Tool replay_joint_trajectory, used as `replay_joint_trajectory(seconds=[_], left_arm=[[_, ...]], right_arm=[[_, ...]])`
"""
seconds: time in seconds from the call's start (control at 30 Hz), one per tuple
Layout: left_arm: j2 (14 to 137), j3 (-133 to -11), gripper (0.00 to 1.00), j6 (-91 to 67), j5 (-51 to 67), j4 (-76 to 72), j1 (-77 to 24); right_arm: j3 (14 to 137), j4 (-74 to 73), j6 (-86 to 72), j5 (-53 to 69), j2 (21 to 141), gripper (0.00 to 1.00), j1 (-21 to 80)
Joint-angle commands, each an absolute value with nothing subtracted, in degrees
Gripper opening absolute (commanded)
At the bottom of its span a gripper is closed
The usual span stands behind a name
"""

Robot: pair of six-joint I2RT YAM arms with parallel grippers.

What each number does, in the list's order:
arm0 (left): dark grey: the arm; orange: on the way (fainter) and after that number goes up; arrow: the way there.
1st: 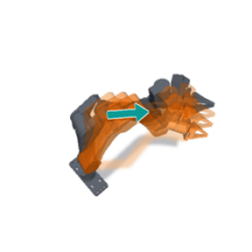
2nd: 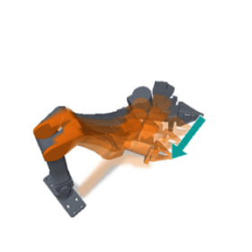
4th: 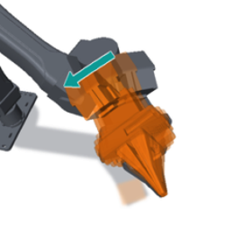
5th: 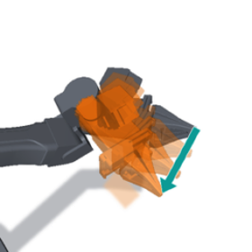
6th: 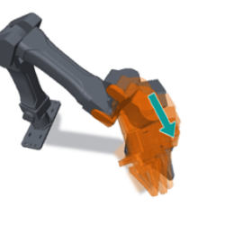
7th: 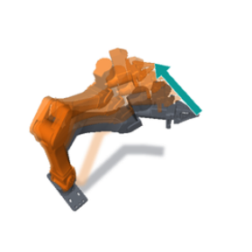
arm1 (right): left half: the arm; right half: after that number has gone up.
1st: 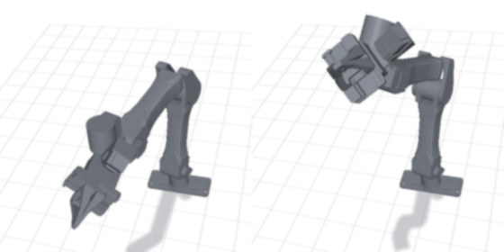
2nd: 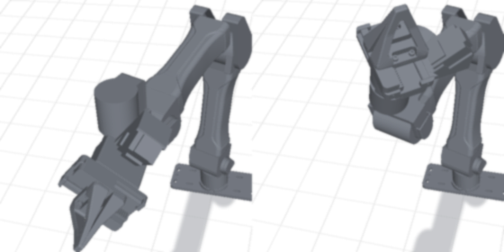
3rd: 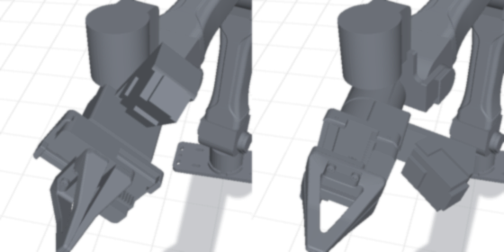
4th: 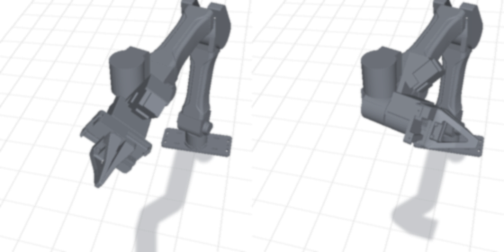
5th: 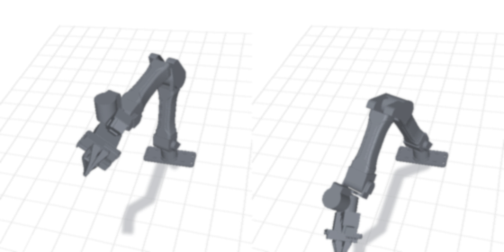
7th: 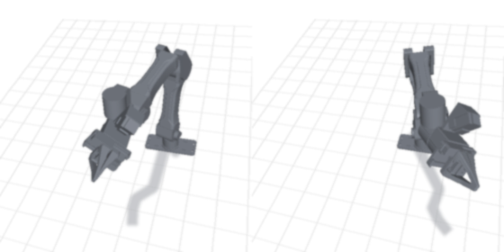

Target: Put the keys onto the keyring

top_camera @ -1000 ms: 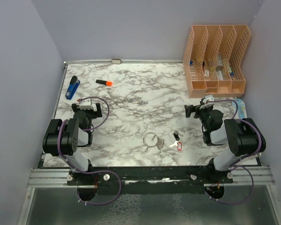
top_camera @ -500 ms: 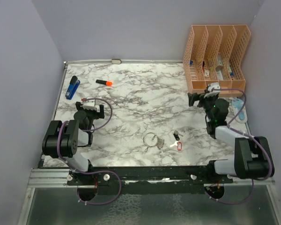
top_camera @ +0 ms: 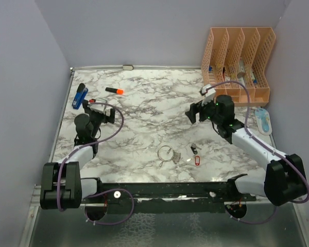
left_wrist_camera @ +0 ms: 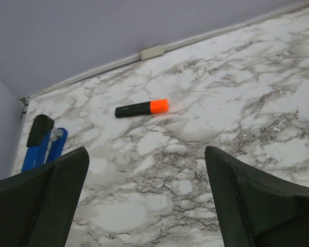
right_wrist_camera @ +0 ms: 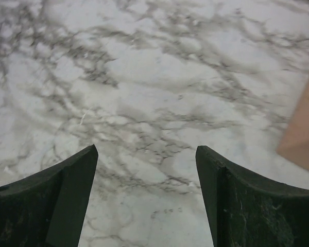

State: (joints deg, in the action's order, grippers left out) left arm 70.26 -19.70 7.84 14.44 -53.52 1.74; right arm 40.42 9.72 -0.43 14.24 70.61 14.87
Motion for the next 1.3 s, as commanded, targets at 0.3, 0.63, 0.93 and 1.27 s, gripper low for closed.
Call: replay_joint_trajectory(seconds=[0.3,0.63,0.93,1.27], left_arm=[[70.5,-34.0,0.99,22.5,18.9,-14.9,-13.9],[72.8,-39.6,0.99,18.2,10.9,-12.0,-16.3],[73.3,-41.9,0.99,19.8,7.6,-9.0,-15.3],[73.7,-43.1,0.97,19.8,9.3,-6.8,-15.2]], right_arm=[[50.4,-19.0,2.7,12.5,77.1,0.55,25.5],[49.6,-24.4,-9.5,18.3,82.6,0.43,32.7],[47.3,-26.4,-11.0,17.3,82.9,0.40,35.8],[50.3,-30.9,-16.2,12.7,87.8,0.32,39.6]])
